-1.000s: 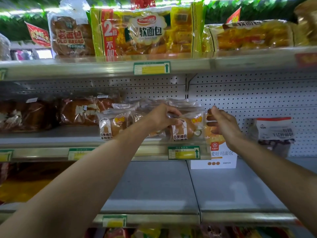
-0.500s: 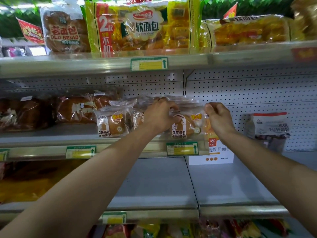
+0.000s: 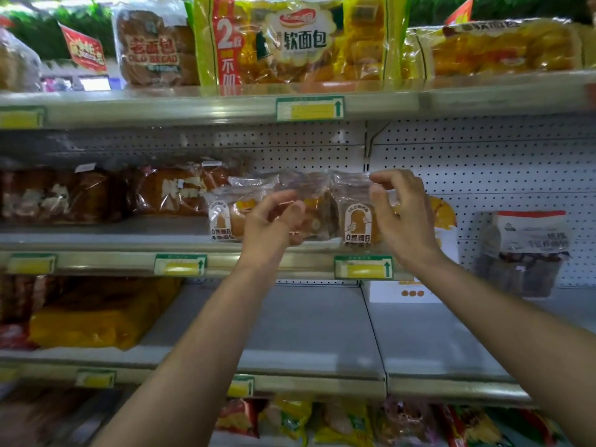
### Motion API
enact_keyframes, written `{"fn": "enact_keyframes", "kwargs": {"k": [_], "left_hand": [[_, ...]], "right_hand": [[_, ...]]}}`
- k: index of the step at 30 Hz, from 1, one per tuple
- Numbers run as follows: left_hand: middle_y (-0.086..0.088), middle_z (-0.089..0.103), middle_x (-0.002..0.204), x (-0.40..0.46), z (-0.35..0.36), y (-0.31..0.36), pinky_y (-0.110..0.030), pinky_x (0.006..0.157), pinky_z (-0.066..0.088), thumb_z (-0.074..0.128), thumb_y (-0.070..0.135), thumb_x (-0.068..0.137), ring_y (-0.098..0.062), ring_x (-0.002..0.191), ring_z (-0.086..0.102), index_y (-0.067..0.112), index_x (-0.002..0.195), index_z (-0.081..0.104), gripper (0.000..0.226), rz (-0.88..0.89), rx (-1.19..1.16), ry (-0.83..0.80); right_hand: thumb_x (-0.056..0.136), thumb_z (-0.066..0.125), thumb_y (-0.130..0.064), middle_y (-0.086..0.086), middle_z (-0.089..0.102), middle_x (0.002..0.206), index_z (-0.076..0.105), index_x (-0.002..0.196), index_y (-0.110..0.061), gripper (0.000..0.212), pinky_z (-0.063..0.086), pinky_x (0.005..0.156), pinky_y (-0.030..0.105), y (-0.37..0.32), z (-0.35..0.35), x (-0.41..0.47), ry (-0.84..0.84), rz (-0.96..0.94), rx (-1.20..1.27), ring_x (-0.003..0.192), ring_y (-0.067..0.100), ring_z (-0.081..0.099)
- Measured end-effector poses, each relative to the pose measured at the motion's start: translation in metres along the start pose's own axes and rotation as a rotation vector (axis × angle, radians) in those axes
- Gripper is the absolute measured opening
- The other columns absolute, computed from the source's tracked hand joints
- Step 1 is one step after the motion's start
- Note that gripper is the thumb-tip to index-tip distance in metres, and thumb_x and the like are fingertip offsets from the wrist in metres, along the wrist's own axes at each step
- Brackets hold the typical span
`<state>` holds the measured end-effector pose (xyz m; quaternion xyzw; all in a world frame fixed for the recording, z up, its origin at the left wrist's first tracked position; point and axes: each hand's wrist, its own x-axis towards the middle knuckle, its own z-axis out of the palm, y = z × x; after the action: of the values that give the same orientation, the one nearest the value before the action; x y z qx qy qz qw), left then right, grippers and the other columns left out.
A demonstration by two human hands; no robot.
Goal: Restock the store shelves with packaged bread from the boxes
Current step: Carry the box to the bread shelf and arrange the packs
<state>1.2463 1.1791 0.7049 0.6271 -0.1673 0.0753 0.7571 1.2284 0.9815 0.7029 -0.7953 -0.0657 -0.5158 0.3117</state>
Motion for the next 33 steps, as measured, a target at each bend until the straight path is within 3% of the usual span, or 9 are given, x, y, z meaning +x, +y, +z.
{"fn": "enact_keyframes", "kwargs": {"k": [7, 10, 13, 19, 23, 25, 29, 33], "left_hand": [[-0.001, 0.073, 0.098, -0.034, -0.075, -0.021, -0.024, 0.060, 0.051, 0.058, 0.019, 0.096, -0.015, 0.076, 0.069, 0.017, 0.125, 0.062, 0.029, -0.319, -0.327, 0.052], [0.000, 0.073, 0.103, -0.047, -0.120, -0.028, -0.026, 0.067, 0.051, 0.059, 0.021, 0.096, -0.015, 0.085, 0.068, 0.020, 0.118, 0.065, 0.023, -0.369, -0.272, 0.126], [0.004, 0.072, 0.095, -0.062, -0.178, -0.037, -0.025, 0.066, 0.048, 0.060, 0.020, 0.093, -0.012, 0.082, 0.066, 0.024, 0.106, 0.065, 0.014, -0.397, -0.225, 0.245], [0.003, 0.067, 0.094, -0.095, -0.324, -0.059, -0.022, 0.056, 0.048, 0.051, 0.026, 0.101, -0.011, 0.076, 0.063, 0.021, 0.104, 0.062, 0.012, -0.494, -0.334, 0.503], [0.002, 0.068, 0.079, -0.116, -0.432, -0.066, -0.022, 0.047, 0.048, 0.053, 0.024, 0.101, -0.014, 0.071, 0.059, 0.015, 0.109, 0.064, 0.016, -0.518, -0.406, 0.672], [0.001, 0.068, 0.081, -0.127, -0.488, -0.070, -0.022, 0.045, 0.049, 0.055, 0.022, 0.100, -0.013, 0.068, 0.062, 0.014, 0.112, 0.064, 0.017, -0.523, -0.402, 0.785], [0.002, 0.070, 0.077, -0.153, -0.588, -0.091, -0.022, 0.060, 0.050, 0.057, 0.021, 0.098, -0.008, 0.063, 0.063, 0.016, 0.093, 0.066, 0.012, -0.620, -0.336, 0.927], [0.006, 0.069, 0.063, -0.179, -0.678, -0.126, -0.020, 0.050, 0.051, 0.054, 0.022, 0.099, -0.007, 0.056, 0.062, 0.018, 0.089, 0.065, 0.015, -0.732, -0.341, 1.038]], "right_hand": [[0.098, 0.049, -0.023, -0.004, 0.058, 0.096, 0.065, 0.103, -0.011, 0.021, 0.045, 0.075, 0.034, -0.060, 0.071, -0.037, -0.212, -0.193, 0.228, 0.087, 0.013, 0.053], [0.099, 0.048, -0.024, -0.002, 0.061, 0.096, 0.066, 0.103, -0.012, 0.022, 0.046, 0.071, 0.034, -0.091, 0.116, -0.061, -0.324, -0.194, 0.338, 0.084, 0.013, 0.056], [0.100, 0.047, -0.025, -0.004, 0.061, 0.094, 0.067, 0.102, -0.013, 0.023, 0.045, 0.067, 0.033, -0.126, 0.164, -0.087, -0.455, -0.202, 0.432, 0.079, 0.013, 0.056], [0.097, 0.044, -0.037, -0.001, 0.062, 0.078, 0.066, 0.093, -0.013, 0.033, 0.047, 0.063, 0.041, -0.211, 0.275, -0.151, -0.730, -0.185, 0.611, 0.068, 0.016, 0.058], [0.096, 0.044, -0.043, 0.000, 0.062, 0.075, 0.064, 0.086, -0.020, 0.033, 0.048, 0.061, 0.044, -0.271, 0.354, -0.203, -0.928, -0.133, 0.704, 0.067, 0.018, 0.058], [0.098, 0.045, -0.038, -0.006, 0.061, 0.074, 0.063, 0.084, -0.026, 0.025, 0.048, 0.062, 0.042, -0.297, 0.396, -0.229, -1.031, -0.129, 0.718, 0.068, 0.013, 0.058], [0.099, 0.049, -0.027, 0.001, 0.061, 0.074, 0.064, 0.084, -0.017, 0.023, 0.049, 0.064, 0.044, -0.340, 0.474, -0.292, -1.220, -0.092, 0.726, 0.069, 0.017, 0.060], [0.098, 0.054, -0.020, -0.001, 0.059, 0.064, 0.062, 0.078, -0.010, 0.024, 0.049, 0.060, 0.038, -0.360, 0.547, -0.362, -1.396, 0.056, 0.661, 0.059, 0.010, 0.057]]}}
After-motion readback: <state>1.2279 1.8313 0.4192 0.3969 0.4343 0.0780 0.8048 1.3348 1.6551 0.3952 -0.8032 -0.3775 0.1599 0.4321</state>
